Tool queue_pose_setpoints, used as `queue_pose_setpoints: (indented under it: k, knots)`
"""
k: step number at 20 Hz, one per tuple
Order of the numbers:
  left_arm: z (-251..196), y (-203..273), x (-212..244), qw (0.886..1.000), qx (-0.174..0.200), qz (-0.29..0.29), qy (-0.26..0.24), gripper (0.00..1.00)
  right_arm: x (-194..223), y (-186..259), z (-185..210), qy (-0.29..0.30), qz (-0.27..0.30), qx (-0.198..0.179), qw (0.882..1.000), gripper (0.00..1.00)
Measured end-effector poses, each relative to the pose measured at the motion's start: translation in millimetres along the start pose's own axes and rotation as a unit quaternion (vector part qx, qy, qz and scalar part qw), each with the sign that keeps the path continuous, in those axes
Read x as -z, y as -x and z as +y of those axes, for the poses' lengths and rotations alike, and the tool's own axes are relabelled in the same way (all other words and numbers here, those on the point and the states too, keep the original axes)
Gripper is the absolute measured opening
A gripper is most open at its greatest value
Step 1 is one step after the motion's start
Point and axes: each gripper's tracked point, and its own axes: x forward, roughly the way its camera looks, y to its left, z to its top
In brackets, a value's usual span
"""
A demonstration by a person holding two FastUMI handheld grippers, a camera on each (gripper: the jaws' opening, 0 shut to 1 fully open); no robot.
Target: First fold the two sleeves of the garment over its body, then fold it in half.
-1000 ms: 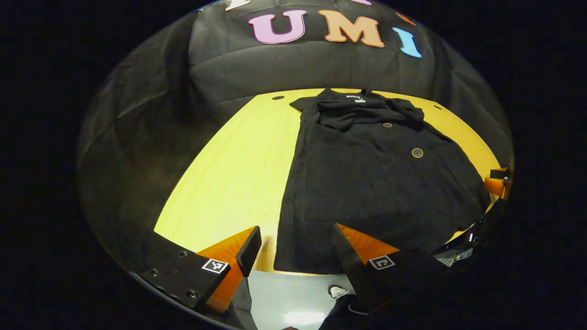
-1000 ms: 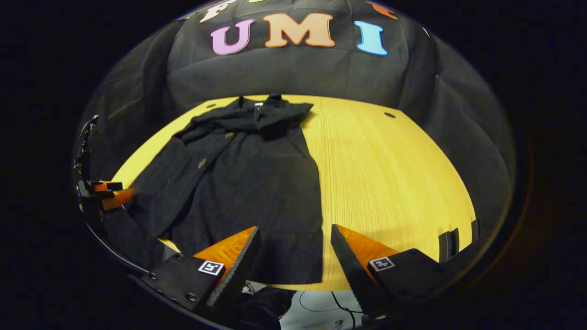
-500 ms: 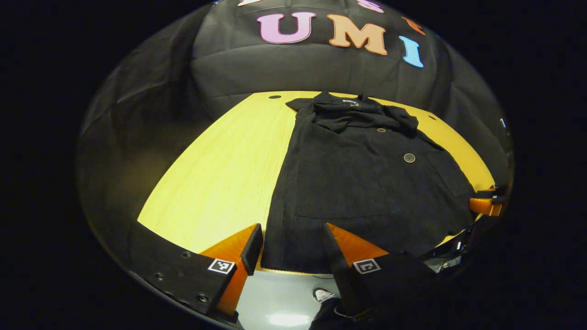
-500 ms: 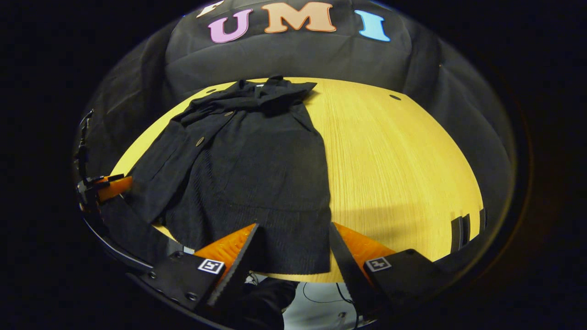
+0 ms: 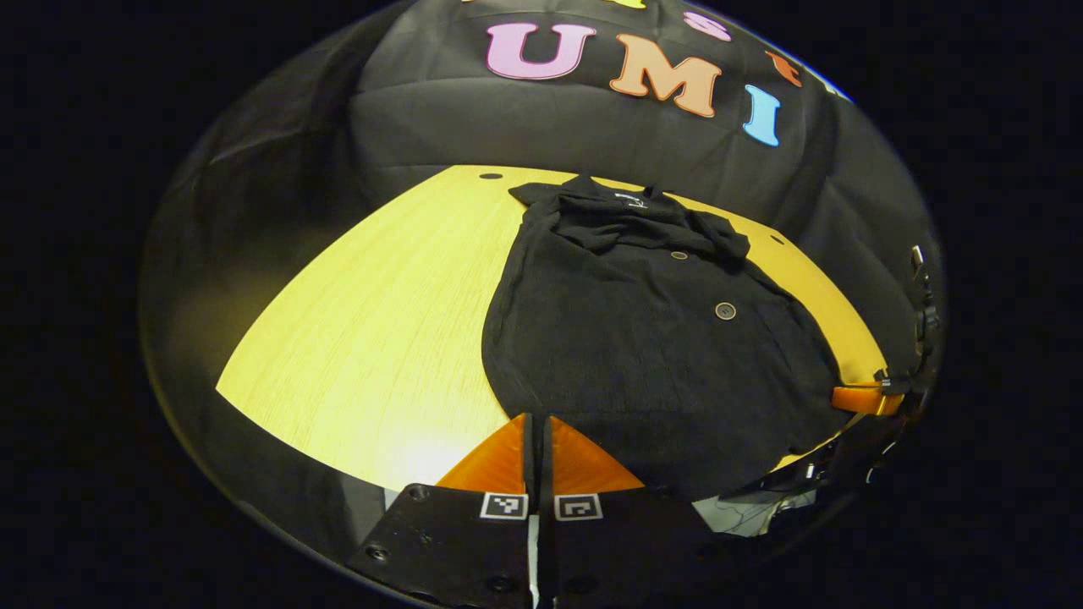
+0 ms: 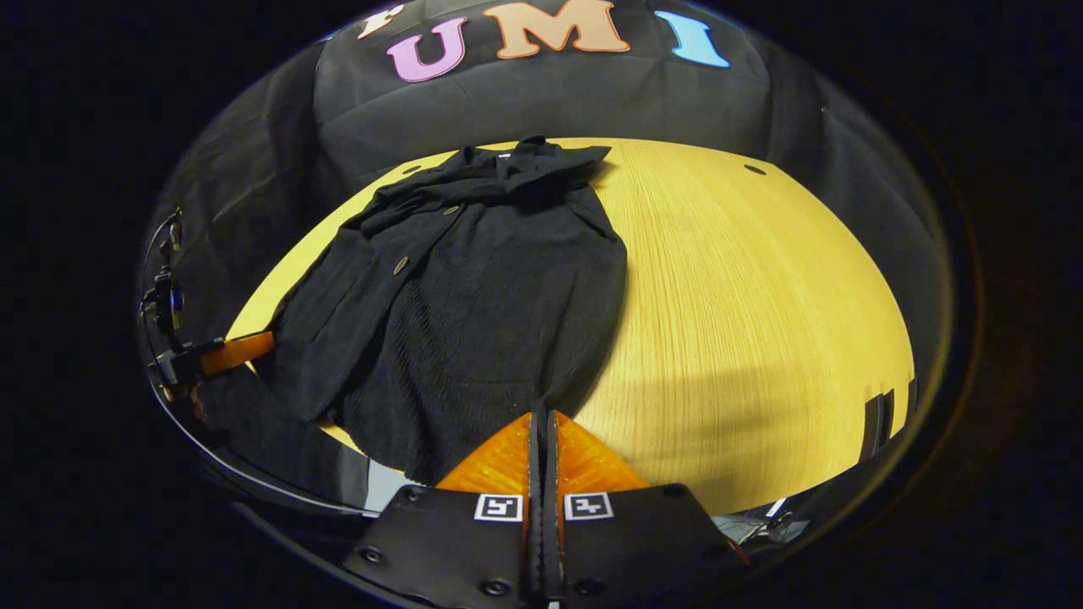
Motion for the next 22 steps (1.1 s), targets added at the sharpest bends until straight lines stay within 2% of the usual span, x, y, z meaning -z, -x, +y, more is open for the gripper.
queue_pose_setpoints:
  k: [3,9,13,18,22]
  knots:
    - [8,2,-8,1.000,-0.014,0.001,0.012,0.00,-12,7,5,0.008,-0.024,-0.005,1.000,0.04]
    - [-6,29,-59,0.999,0.018,-0.042,-0.009,0.00,-60,33,32,0.009,-0.082,-0.031,0.996,0.02]
    - [-5,44,-64,0.999,0.023,-0.044,-0.016,0.00,-77,48,45,0.011,-0.105,-0.041,0.994,0.02]
    - [-2,56,-55,0.999,0.028,-0.034,-0.016,0.00,-77,61,57,0.005,-0.116,-0.047,0.992,0.03]
    - [-12,63,-78,0.998,0.042,-0.054,-0.013,0.00,-94,82,64,-0.009,-0.142,-0.055,0.988,0.02]
